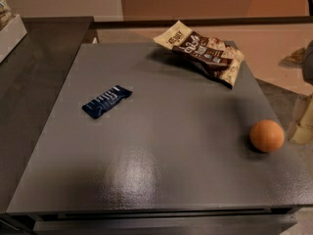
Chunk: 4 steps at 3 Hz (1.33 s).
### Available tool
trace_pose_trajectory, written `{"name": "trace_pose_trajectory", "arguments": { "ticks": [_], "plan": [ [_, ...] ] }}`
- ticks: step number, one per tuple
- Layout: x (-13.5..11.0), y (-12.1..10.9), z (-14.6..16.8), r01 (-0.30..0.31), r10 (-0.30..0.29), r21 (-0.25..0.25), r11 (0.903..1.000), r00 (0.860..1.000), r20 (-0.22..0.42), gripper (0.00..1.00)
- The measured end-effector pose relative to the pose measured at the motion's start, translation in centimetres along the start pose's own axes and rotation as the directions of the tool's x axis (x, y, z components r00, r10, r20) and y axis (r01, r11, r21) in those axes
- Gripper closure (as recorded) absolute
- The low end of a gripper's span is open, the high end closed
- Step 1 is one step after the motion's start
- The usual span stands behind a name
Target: Move orange near rxbar blueberry
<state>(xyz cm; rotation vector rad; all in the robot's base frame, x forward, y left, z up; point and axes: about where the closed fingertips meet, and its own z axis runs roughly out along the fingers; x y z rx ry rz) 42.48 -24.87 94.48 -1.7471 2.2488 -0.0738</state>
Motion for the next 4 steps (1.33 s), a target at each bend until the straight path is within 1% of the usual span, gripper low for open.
{"name": "trace_pose_trajectory", "arguments": {
  "ticks": [1,2,3,4],
  "plan": [
    [0.9,0.9,1.7,0.024,-0.022,-0.039,0.9990,0.999,0.041,0.00],
    [0.7,1.7,4.0,0.052,-0.045,-0.085,0.9950,0.995,0.086,0.00],
    [0.5,2.0,6.1,0.066,-0.052,-0.130,0.9894,0.993,0.109,0.00],
    [0.5,2.3,7.8,0.072,-0.054,-0.165,0.9836,0.992,0.115,0.00]
  ]
}}
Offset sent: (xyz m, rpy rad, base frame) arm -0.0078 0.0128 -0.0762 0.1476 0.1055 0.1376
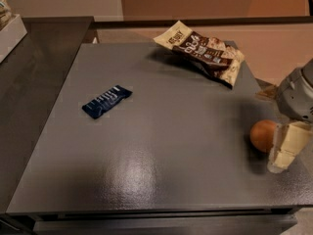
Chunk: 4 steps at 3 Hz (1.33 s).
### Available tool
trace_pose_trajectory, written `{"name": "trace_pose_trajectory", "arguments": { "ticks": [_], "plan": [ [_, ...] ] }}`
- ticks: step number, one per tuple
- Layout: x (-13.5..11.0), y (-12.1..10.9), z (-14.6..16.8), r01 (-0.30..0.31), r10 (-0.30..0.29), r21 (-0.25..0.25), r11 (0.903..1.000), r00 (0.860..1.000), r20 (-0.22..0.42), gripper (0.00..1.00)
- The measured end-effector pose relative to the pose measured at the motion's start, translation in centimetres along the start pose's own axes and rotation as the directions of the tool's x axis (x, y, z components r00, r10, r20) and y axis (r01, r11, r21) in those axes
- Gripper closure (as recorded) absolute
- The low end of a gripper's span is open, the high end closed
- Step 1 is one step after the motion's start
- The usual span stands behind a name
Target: Move orange near rxbar blueberry
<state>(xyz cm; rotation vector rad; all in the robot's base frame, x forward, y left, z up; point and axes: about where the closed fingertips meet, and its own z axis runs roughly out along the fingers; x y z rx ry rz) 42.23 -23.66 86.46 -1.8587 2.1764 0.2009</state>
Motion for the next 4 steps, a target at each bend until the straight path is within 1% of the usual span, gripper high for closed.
{"name": "trace_pose_trajectory", "arguments": {
  "ticks": [1,2,3,4],
  "plan": [
    [0.5,0.2,0.5,-0.003,0.003,-0.016,0.9999,1.000,-0.010,0.16],
    [0.7,0.3,0.3,-0.007,0.007,-0.015,0.9999,1.000,-0.014,0.40],
    [0.5,0.4,-0.6,-0.003,0.003,-0.005,1.0000,1.000,-0.010,0.62],
    [-0.7,0.5,-1.3,0.016,-0.016,0.000,0.9999,1.000,-0.001,0.86]
  ]
}}
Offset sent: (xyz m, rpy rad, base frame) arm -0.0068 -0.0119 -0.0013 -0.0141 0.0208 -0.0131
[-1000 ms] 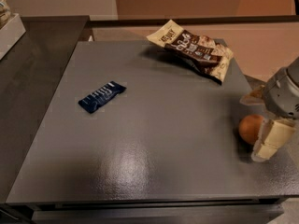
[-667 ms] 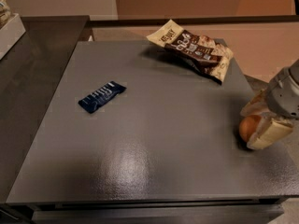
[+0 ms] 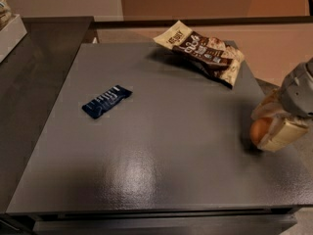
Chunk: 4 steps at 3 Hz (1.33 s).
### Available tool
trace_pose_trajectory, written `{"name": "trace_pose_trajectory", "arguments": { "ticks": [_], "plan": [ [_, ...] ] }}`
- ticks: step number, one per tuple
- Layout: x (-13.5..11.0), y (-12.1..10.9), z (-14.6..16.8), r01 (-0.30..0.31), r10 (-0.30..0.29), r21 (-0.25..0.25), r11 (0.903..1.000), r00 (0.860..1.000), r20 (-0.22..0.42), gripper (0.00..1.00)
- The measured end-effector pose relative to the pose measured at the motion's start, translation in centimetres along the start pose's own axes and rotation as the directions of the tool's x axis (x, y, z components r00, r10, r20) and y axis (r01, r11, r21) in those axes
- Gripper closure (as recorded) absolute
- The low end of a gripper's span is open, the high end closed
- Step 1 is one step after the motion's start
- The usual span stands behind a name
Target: Move orange near rxbar blueberry
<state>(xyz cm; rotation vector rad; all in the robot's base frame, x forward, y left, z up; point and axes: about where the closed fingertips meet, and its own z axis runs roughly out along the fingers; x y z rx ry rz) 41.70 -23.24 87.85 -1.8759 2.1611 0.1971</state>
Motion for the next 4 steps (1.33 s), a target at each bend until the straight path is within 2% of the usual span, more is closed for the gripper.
{"name": "trace_pose_trajectory", "arguments": {
  "ticks": [1,2,4],
  "plan": [
    [-2.8,-0.4,-0.5,0.034,-0.034,0.006,0.9994,0.999,0.031,1.00],
    [-7.0,-1.5,-0.1,0.067,-0.069,0.021,0.9975,0.995,0.074,1.00],
    [-15.5,-4.2,1.9,0.124,-0.125,0.018,0.9922,0.981,0.146,1.00]
  ]
}}
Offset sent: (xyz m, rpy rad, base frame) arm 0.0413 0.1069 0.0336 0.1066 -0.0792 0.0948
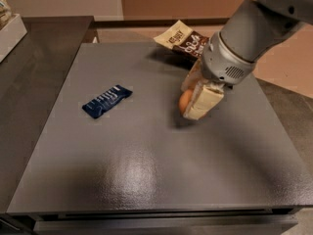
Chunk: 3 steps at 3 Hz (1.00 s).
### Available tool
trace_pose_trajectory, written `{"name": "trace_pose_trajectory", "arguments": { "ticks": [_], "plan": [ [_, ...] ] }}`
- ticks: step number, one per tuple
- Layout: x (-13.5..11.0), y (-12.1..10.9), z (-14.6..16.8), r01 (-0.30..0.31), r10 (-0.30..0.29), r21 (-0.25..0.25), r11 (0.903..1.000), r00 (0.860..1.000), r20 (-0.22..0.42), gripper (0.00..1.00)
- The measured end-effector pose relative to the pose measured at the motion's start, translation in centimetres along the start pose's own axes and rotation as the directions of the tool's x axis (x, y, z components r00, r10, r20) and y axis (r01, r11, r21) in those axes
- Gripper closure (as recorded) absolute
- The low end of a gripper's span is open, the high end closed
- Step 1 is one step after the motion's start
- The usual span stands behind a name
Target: Move orange near rxbar blueberry
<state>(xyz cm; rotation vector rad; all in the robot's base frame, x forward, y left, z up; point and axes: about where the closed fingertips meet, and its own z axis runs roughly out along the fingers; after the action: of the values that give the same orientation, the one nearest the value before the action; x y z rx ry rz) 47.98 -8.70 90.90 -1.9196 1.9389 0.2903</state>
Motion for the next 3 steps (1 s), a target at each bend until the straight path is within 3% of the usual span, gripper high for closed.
{"name": "trace_pose_trajectory", "arguments": {
  "ticks": [1,3],
  "plan": [
    [-2.7,-2.2,1.7,0.012,-0.012,-0.010,0.9999,1.000,0.026,1.00],
    [-5.8,-5.7,5.3,0.020,-0.018,-0.039,0.9990,0.998,0.060,1.00]
  ]
}}
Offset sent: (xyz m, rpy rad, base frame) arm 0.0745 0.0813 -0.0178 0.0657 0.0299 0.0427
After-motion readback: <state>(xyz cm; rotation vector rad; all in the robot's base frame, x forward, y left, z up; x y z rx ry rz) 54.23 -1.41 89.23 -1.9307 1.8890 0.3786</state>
